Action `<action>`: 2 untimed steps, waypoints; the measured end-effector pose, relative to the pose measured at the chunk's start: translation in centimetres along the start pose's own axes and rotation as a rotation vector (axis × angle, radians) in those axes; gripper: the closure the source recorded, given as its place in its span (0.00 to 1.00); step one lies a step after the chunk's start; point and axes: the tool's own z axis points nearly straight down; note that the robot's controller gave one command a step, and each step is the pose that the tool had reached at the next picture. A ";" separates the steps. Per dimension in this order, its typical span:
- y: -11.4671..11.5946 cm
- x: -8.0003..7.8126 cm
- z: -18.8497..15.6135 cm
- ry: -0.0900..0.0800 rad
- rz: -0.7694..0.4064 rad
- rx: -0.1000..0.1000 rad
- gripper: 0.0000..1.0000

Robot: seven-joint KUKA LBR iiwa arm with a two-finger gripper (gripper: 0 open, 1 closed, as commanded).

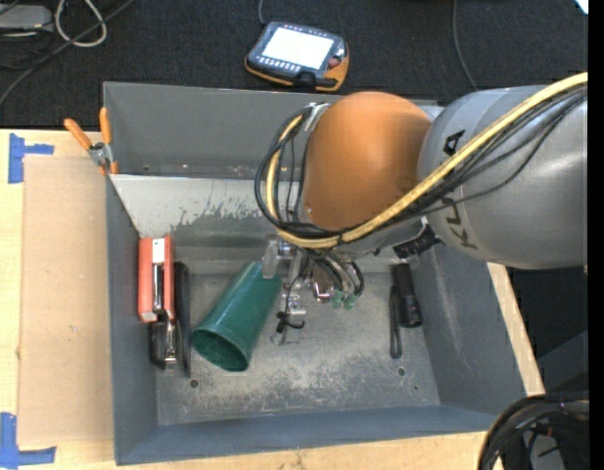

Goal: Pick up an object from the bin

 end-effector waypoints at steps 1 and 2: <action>-0.1 -0.2 -0.5 -0.008 0.006 -0.001 0.00; 1.6 -2.5 8.4 -0.007 -0.332 0.000 0.00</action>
Offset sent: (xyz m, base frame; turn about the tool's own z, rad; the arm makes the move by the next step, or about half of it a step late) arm 0.0428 0.0281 -0.1580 -0.5986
